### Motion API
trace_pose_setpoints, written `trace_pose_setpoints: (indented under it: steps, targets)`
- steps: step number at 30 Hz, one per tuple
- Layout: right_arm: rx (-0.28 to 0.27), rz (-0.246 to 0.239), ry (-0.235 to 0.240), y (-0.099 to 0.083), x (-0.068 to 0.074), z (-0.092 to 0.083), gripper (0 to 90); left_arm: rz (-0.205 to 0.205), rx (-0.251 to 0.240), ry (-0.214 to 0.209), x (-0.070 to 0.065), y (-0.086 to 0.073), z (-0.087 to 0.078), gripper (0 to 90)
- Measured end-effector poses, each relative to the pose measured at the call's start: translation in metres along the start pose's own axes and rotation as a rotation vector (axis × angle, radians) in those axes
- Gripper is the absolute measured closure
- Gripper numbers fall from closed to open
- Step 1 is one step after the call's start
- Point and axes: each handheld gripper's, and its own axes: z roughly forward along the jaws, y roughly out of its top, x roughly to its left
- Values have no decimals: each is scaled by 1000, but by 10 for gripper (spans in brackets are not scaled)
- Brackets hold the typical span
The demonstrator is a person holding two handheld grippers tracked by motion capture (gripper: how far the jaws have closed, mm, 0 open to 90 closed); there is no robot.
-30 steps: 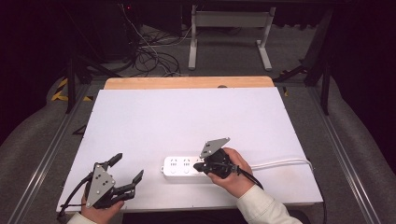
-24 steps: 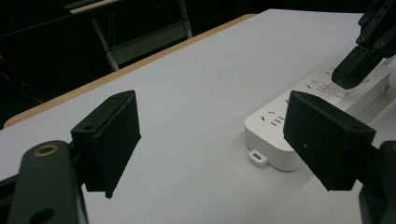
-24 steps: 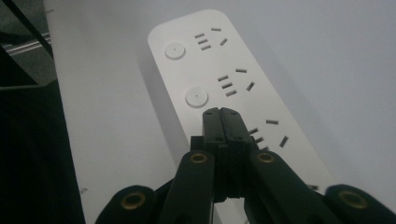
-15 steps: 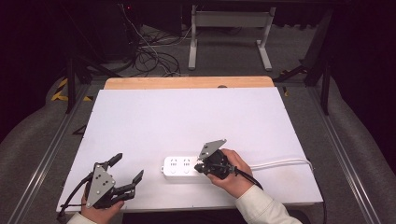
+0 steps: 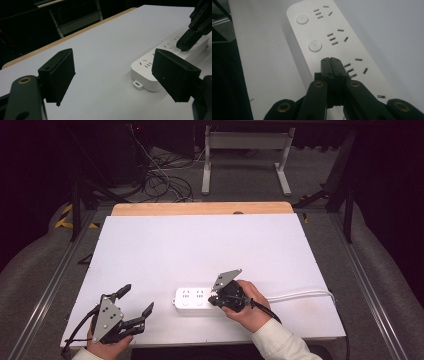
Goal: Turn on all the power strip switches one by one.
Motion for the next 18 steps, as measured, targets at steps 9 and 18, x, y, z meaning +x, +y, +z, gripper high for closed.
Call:
trace_pose_setpoints:
  steps: [9,18]
  targets:
    - [15,12,-5,1,1,1,900,-2,1,-1,0,0,0,190]
    - [12,14,-7,0,1,2,900,-10,0,-2,-1,0,0,190]
